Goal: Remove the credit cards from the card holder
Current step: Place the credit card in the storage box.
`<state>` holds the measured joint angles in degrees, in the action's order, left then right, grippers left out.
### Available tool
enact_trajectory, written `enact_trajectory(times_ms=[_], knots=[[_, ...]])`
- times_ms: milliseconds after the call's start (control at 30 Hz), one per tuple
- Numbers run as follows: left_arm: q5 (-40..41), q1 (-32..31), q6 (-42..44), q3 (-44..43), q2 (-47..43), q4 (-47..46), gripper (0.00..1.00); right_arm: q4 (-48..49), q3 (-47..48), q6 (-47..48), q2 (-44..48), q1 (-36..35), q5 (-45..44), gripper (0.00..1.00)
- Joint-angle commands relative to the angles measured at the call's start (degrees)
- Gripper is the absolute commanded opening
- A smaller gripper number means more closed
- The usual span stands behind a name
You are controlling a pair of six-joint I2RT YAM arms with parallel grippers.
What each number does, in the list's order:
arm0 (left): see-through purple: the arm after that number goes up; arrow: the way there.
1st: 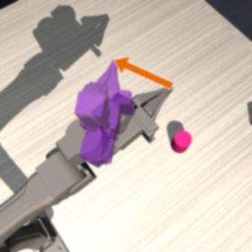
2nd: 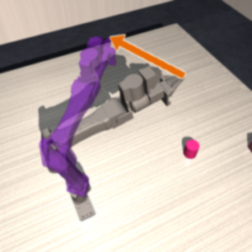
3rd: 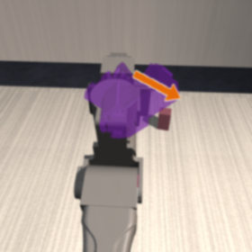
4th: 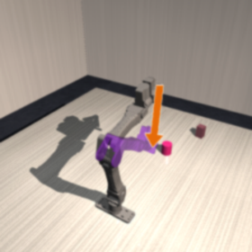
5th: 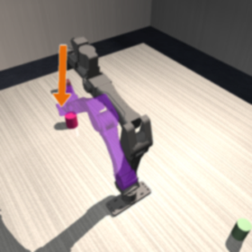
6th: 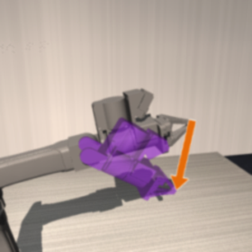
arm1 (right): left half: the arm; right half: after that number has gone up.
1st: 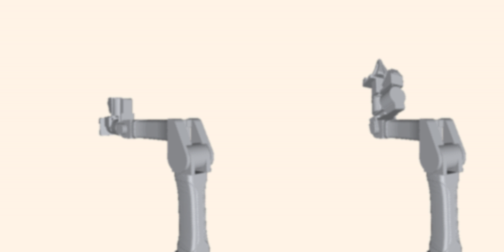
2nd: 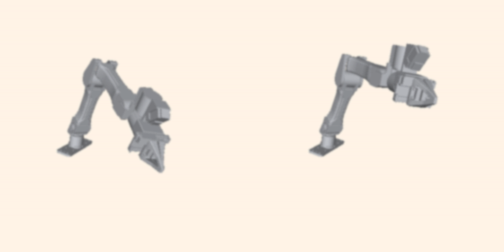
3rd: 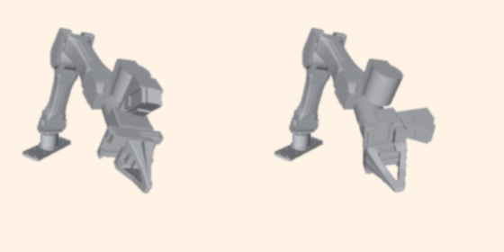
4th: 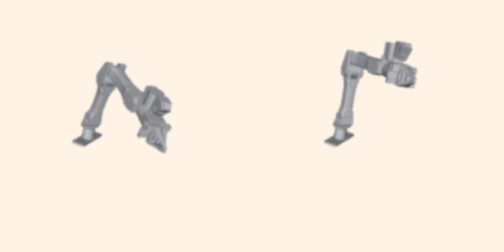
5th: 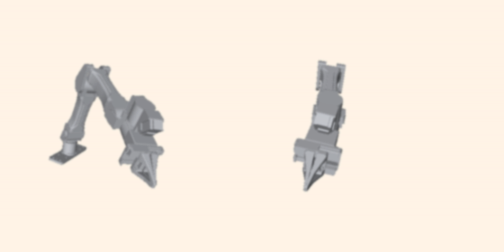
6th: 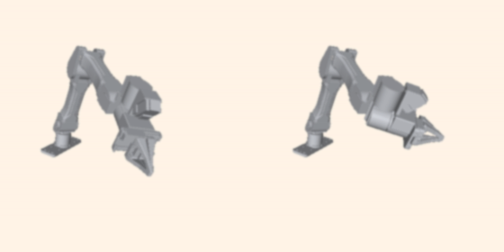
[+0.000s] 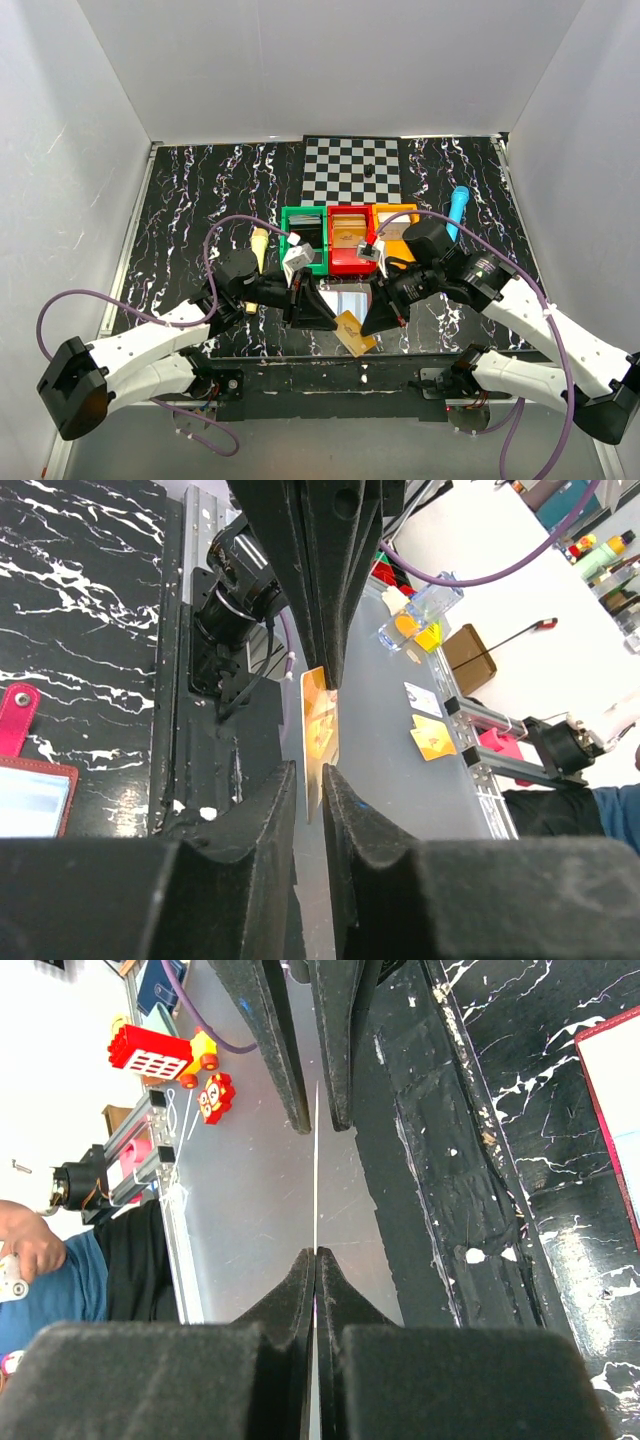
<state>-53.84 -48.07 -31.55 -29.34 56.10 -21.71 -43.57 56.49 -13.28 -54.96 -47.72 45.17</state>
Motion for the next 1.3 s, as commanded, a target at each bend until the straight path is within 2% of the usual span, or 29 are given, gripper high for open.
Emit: enact_trajectory(times_ms=[0,67,133,200,233,267,333,433,500,533,600,633,667,733,800,867,1133,1267], knots=[[-1.61,0.00,-0.88,-1.16,0.51,-2.10,0.12,0.77,3.10,0.36,-0.24,-0.44,0.27,0.01],[-1.53,-0.09,-1.23,-1.16,0.59,-2.28,0.01,0.86,3.28,0.18,0.03,-0.44,0.27,0.01],[-1.70,-0.18,-1.23,-1.42,0.68,-2.10,0.00,1.03,3.45,0.01,0.46,-0.35,0.01,0.01],[-1.27,-0.18,-1.32,-1.07,0.33,-2.10,0.00,1.03,4.06,-0.34,0.99,-0.35,-2.09,0.21],[-0.83,-0.18,-1.49,-0.63,-0.02,-2.45,0.00,0.95,4.76,-1.04,1.60,-0.35,-5.32,0.31],[-0.04,-0.09,-1.76,-0.19,-0.46,-2.80,0.00,0.42,5.55,-2.01,2.22,-0.35,-10.31,0.36],[2.33,-0.09,-2.37,1.21,-1.77,-3.68,0.00,1.81,5.22,-5.25,5.37,-0.26,-21.74,0.40],[6.72,-0.09,-4.21,3.67,-3.71,-5.61,0.00,14.69,-2.23,-7.54,13.71,-0.35,-24.95,0.49],[8.83,-0.09,-5.62,5.17,-4.94,-7.19,0.00,18.43,-4.02,-8.69,17.68,-0.26,-27.66,0.54],[9.54,-0.09,-6.24,5.70,-5.03,-7.98,0.00,16.61,-2.19,-8.00,17.26,-0.18,-27.24,0.58],[11.03,-0.09,-7.47,6.84,-5.47,-9.83,0.00,12.56,0.37,-7.37,15.07,-0.09,-24.44,0.59],[11.65,-0.09,-8.08,7.19,-5.73,-10.88,0.00,12.55,0.72,-8.59,14.01,-0.17,-23.03,0.59],[12.18,-0.09,-8.61,7.63,-5.82,-11.85,0.00,13.42,0.29,-9.65,13.13,-0.09,-20.58,0.66],[13.15,-0.09,-8.79,7.81,-5.91,-12.21,0.00,17.10,-1.20,-12.11,11.81,-0.17,-17.32,0.71],[13.85,-0.09,-8.70,7.63,-6.00,-11.60,0.00,18.26,-2.34,-12.65,11.19,-0.17,-16.25,0.70],[14.47,-0.09,-8.70,7.55,-6.52,-11.33,0.00,18.52,-3.14,-12.65,10.75,-0.09,-15.81,0.60],[14.91,-0.09,-8.62,7.28,-7.05,-10.72,0.00,18.87,-4.19,-12.12,10.40,-0.17,-14.85,0.42],[15.00,-0.09,-8.79,7.28,-6.62,-11.16,0.00,19.22,-4.54,-11.95,9.87,-0.09,-13.88,0.38]])
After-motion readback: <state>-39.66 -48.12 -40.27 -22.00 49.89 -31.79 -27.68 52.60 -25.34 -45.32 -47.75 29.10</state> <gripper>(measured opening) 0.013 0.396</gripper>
